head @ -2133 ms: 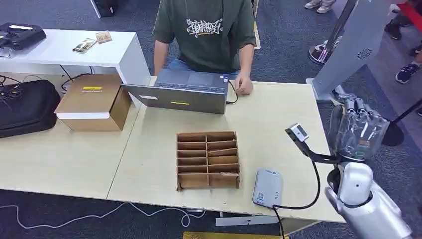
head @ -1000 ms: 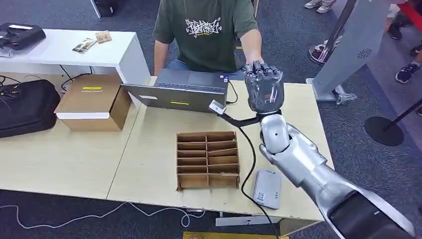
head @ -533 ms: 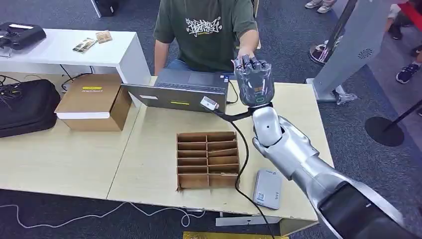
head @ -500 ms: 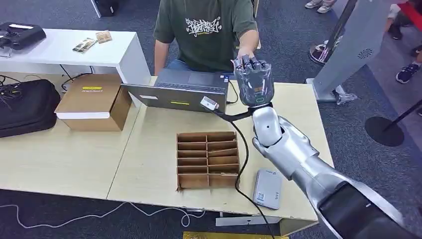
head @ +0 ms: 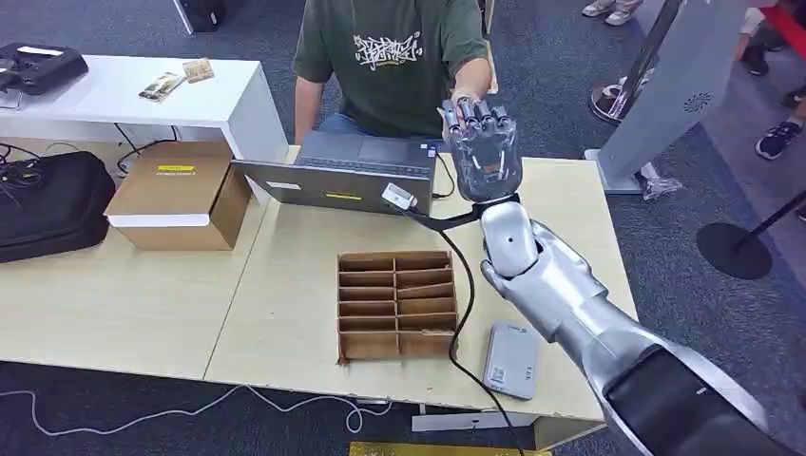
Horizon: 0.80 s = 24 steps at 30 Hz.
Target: Pass the card to the sensor for recognition and then transmit it.
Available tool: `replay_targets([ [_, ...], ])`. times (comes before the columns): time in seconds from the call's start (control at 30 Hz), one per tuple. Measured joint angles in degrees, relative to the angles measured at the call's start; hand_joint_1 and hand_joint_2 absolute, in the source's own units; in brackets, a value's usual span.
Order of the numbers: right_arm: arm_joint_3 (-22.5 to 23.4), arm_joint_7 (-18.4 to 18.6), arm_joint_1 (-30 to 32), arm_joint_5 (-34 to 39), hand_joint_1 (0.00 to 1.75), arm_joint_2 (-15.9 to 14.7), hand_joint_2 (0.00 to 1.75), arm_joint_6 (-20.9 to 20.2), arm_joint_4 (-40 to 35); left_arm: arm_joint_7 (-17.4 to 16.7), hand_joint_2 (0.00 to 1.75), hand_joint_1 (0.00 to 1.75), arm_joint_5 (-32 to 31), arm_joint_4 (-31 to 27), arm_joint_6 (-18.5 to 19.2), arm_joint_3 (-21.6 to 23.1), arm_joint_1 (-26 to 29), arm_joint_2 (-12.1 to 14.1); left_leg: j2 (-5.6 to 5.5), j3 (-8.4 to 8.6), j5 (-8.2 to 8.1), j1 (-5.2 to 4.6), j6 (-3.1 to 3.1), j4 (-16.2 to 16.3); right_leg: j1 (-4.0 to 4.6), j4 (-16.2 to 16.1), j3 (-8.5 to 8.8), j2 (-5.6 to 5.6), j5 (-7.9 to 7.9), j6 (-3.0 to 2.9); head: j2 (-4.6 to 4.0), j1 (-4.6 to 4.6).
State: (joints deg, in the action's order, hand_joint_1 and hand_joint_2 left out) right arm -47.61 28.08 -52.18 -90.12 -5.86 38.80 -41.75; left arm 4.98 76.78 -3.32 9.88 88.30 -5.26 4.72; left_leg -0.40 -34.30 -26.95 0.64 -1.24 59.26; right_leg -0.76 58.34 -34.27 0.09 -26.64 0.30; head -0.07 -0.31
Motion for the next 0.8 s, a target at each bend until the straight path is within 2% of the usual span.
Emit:
replay_targets([
  [0.8, 0.7, 0.7, 0.2, 0.0, 0.00, 0.0, 1.75, 0.0, 0.3, 0.0, 0.00, 0.00, -0.7, 0.0, -0.1, 0.0, -0.1, 0.0, 0.01, 0.01, 0.00, 0.00, 0.00, 0.0, 0.00, 0.0, 0.00, 0.01, 0.00, 0.00, -0.02, 0.00],
])
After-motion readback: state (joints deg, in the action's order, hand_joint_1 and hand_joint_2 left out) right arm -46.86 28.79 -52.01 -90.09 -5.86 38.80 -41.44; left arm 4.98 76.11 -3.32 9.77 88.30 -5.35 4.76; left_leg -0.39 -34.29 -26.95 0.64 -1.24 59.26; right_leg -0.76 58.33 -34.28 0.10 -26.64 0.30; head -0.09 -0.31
